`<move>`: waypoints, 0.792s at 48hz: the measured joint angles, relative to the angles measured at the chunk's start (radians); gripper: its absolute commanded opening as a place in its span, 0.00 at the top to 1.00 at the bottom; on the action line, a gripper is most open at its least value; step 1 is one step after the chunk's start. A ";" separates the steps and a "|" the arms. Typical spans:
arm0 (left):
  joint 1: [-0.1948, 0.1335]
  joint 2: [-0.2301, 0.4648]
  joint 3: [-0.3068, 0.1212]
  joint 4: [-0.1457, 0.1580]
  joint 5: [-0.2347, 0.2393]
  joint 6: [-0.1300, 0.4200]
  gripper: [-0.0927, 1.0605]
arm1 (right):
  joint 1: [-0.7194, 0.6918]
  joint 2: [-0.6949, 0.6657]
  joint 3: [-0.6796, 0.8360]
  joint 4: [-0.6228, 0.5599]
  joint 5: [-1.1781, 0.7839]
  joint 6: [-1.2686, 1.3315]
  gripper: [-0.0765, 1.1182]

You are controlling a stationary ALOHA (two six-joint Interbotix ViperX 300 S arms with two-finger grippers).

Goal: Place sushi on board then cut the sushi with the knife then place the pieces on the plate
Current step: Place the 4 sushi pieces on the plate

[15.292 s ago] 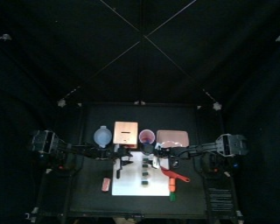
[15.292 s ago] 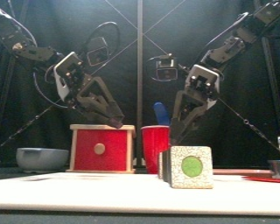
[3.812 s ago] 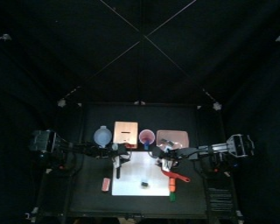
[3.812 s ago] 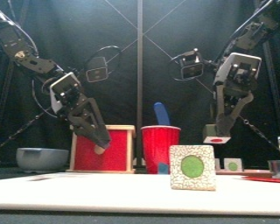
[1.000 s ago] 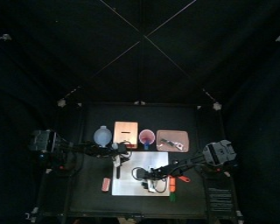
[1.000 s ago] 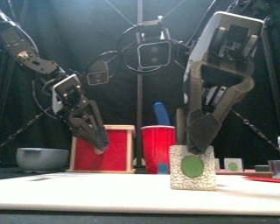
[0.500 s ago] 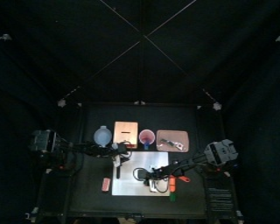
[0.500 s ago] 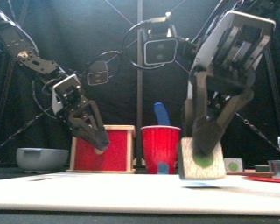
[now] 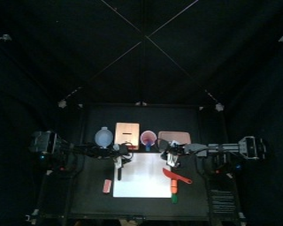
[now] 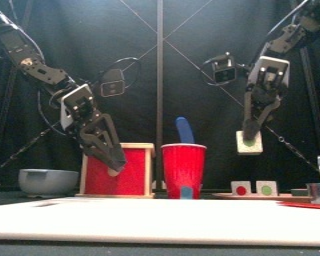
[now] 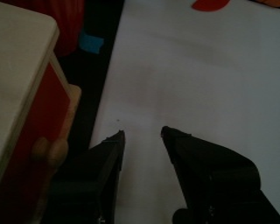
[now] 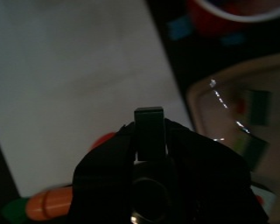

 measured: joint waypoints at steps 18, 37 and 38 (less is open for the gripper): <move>0.002 0.000 -0.002 -0.002 -0.002 0.002 0.24 | -0.325 -0.101 0.124 -0.195 0.077 -0.015 0.42; 0.003 -0.002 -0.031 0.018 0.000 0.003 0.24 | -0.393 -0.014 0.190 -0.199 -0.029 -0.009 0.21; 0.003 -0.002 -0.034 0.020 0.000 0.003 0.24 | -0.397 -0.014 0.193 -0.201 -0.034 -0.009 0.20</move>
